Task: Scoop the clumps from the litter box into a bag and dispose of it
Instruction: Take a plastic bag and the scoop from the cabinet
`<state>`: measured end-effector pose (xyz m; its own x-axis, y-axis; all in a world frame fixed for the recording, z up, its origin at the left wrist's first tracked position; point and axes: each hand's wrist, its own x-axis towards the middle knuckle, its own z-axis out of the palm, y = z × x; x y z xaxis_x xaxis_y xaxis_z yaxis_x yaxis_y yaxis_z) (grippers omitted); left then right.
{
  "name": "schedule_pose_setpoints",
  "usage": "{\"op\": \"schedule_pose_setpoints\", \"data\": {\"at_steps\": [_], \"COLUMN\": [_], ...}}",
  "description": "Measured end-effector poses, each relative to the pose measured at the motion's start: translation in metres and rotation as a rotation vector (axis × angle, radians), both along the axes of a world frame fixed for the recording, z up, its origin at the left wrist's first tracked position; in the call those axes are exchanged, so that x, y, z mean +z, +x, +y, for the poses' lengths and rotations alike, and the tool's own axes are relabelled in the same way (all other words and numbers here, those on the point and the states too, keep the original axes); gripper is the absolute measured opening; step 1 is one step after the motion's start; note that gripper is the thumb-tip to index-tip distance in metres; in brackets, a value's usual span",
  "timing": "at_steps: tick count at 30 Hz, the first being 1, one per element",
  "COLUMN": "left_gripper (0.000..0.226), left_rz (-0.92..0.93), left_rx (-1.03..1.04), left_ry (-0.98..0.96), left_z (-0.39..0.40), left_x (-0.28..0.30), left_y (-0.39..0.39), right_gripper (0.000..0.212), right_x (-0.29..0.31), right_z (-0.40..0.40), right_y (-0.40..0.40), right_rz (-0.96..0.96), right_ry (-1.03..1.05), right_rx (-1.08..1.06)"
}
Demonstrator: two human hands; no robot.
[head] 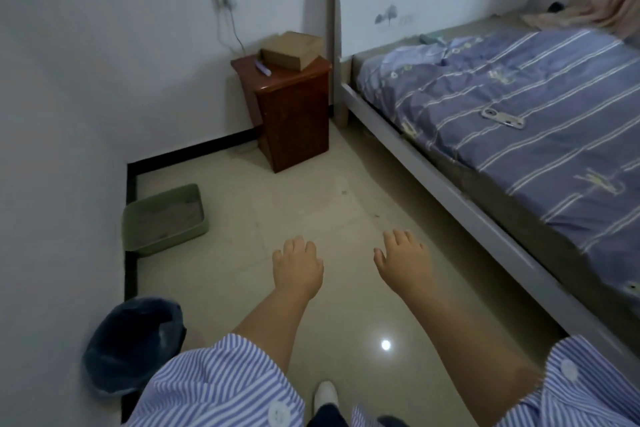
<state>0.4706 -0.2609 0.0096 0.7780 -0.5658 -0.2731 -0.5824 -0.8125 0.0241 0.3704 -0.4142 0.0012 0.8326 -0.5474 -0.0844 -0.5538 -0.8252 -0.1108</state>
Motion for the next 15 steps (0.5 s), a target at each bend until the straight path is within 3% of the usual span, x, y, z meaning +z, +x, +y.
{"op": "schedule_pose_setpoints", "data": {"at_steps": [7, 15], "left_gripper": [0.04, 0.035], "left_rz": [-0.01, -0.011], "left_rx": [0.004, 0.171], "left_ry": [0.002, -0.019], "left_z": [-0.097, -0.216], "left_x": [-0.006, -0.028], "left_y": [0.161, 0.363], "right_gripper": [0.034, 0.048], "right_x": [0.007, -0.005], "right_z": [-0.101, -0.235], "right_y": [0.162, 0.382], "right_rz": [-0.053, 0.056], "right_ry": [0.017, -0.018], "right_rx": [0.014, 0.22]}}
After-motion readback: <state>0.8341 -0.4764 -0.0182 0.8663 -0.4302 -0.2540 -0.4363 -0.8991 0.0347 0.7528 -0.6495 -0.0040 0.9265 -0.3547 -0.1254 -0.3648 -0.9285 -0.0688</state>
